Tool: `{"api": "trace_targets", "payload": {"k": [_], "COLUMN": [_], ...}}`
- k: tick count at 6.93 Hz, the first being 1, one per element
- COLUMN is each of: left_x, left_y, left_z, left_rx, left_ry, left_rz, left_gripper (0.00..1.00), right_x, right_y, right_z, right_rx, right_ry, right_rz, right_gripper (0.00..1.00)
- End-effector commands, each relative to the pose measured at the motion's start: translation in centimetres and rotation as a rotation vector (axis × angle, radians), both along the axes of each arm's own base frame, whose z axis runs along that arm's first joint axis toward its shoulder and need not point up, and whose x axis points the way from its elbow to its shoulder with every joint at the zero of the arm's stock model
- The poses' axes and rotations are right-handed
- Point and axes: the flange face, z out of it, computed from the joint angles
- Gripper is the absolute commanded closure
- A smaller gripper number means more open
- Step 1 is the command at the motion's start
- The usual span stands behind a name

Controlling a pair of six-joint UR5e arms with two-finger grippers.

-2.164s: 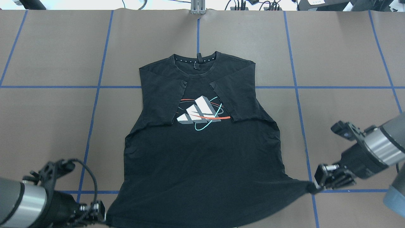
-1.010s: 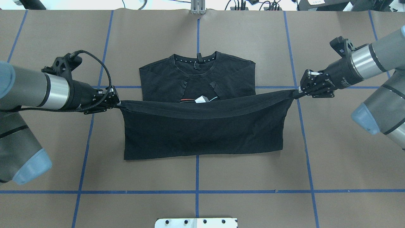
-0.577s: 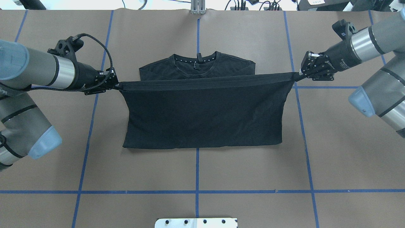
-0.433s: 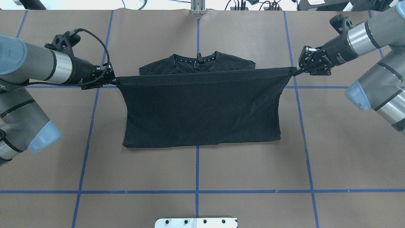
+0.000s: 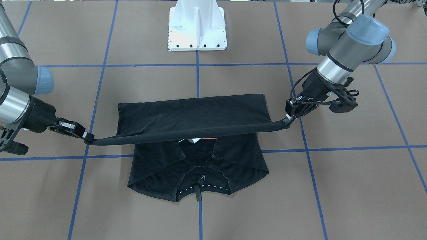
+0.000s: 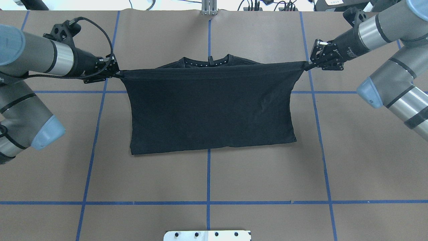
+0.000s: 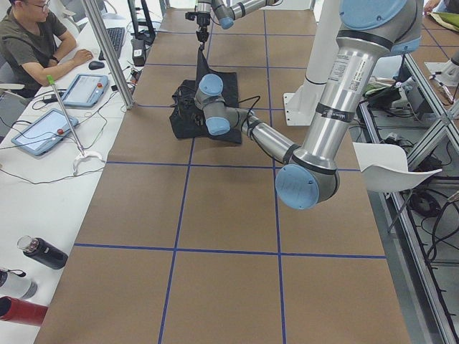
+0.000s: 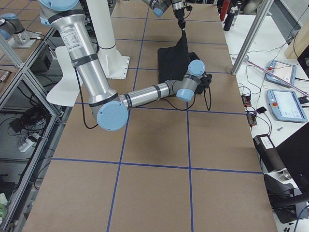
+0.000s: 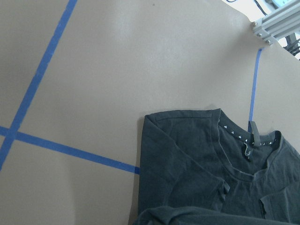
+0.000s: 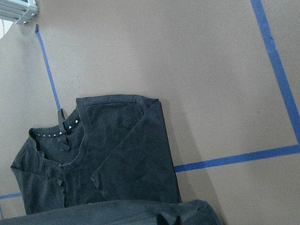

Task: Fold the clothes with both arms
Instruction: 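Lower the hem onto the collar with both grippers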

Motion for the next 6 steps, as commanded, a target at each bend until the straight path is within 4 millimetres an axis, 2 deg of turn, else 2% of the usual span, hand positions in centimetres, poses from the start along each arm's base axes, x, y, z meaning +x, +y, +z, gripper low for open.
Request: {"api": "trace_targets", "payload": {"k": [1,3,4,6], "left_x": [2.6,3.4,5.0,6.1], "left_y": [-3.1,-3.0,-2.0,-1.6], "left_z": [0.0,-0.8,-0.8,-0.1], "left_rx": [-0.023,-0.023,-0.022,-0.028], "left_ry": [-0.014,-0.005,-0.006,-0.017], "left_rz": [-0.005,0.003,0.027,0.042], "left_gripper": [1.0,1.0,1.0,1.0], "right_x": [-0.9,-2.9,-4.1,-4.6], "right_y": [-1.3,-0.8,-0.4,-0.5], "right_z": [-0.6,-1.0,-1.0,-0.5], "right_rx": [0.003,0.015,0.022,0.016], "right_ry": [0.009,0.014,0.022,0.031], "right_rz": [0.019,0.009,0.009,0.01], "right_gripper": [1.0,1.0,1.0,1.0]}}
